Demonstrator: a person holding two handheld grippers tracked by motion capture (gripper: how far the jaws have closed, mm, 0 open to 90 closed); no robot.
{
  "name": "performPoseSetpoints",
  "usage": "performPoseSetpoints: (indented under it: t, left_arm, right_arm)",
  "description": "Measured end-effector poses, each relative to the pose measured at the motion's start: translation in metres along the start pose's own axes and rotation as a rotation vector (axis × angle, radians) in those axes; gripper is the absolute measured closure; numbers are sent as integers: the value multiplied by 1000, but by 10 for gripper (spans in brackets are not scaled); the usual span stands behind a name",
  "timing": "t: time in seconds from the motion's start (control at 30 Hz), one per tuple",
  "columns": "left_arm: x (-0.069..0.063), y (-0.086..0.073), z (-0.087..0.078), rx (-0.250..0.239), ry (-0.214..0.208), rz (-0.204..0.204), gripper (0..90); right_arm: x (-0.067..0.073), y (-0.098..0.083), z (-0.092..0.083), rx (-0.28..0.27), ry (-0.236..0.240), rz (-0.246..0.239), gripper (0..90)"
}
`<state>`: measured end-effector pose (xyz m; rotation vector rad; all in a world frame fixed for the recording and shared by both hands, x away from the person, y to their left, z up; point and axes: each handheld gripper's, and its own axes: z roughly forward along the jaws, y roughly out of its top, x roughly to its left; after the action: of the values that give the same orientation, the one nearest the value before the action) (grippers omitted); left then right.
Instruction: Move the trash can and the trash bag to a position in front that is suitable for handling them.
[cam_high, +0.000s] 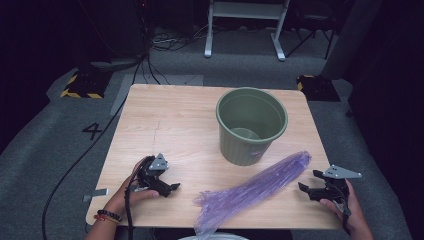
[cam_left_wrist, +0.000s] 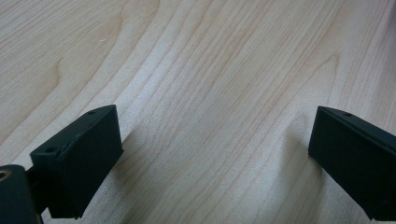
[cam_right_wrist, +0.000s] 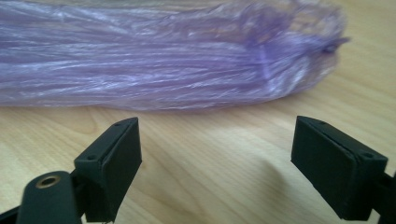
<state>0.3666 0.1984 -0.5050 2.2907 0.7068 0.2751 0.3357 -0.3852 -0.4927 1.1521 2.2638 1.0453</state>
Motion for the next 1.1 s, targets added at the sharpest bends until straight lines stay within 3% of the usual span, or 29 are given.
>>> performPoseSetpoints:
  t: [0.2, 0.47, 0.6, 0.67, 0.8, 1.1]
  left_arm:
    - [0, 0, 0, 0, 0, 0, 25]
    - [0, 0, 0, 0, 0, 1, 25]
    - [0, 0, 0, 0, 0, 0, 25]
    - [0, 0, 0, 0, 0, 0, 26]
    - [0, 0, 0, 0, 0, 0, 26]
    - [0, 0, 0, 0, 0, 0, 25]
  right_arm:
    - [-2, 16, -13, -65, -17, -1, 167]
    - [5, 49, -13, -110, -16, -65, 168]
    - [13, 72, -1, -133, 9, -108, 169]
    - [14, 75, 1, -134, 13, -112, 172]
    - [23, 92, 20, -122, 42, -166, 169]
    - [27, 107, 46, -97, 88, -173, 165]
